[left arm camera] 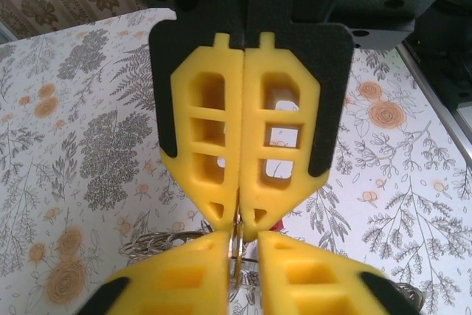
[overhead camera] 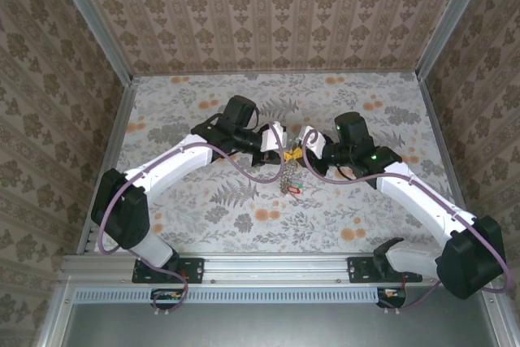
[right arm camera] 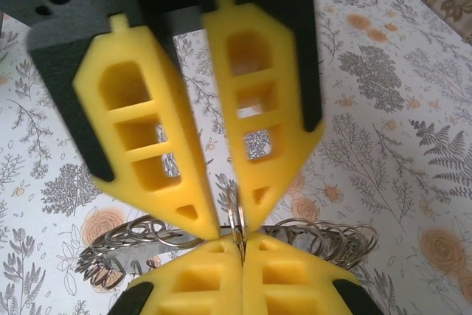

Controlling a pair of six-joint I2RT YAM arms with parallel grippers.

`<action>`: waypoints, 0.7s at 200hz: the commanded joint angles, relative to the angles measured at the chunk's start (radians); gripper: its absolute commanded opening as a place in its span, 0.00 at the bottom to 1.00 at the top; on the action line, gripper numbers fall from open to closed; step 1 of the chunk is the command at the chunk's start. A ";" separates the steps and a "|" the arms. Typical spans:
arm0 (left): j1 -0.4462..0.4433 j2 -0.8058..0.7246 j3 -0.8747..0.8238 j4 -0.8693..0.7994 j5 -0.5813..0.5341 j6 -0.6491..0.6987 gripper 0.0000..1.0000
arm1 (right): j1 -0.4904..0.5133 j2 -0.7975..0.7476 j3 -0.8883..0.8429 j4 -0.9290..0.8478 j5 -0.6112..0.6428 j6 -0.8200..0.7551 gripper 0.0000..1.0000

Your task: Put the keys on the keyring

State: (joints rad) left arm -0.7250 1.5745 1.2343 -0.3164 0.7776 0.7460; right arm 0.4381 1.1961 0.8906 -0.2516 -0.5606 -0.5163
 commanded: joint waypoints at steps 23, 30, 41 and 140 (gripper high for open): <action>-0.002 0.013 0.022 0.019 0.035 -0.013 0.00 | 0.009 -0.051 -0.007 0.083 -0.050 0.024 0.03; 0.005 0.007 0.009 0.055 0.055 -0.041 0.00 | 0.008 -0.059 -0.023 0.092 -0.027 0.027 0.06; 0.019 -0.010 -0.018 0.128 0.090 -0.088 0.00 | 0.006 -0.069 -0.052 0.110 0.003 0.034 0.10; 0.062 -0.054 -0.169 0.549 0.269 -0.367 0.00 | -0.038 -0.071 -0.213 0.341 -0.005 0.206 0.18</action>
State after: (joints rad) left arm -0.6697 1.5749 1.0992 0.0319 0.9634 0.4828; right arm 0.4118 1.1248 0.7254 0.0383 -0.5652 -0.3660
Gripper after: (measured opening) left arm 0.044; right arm 0.172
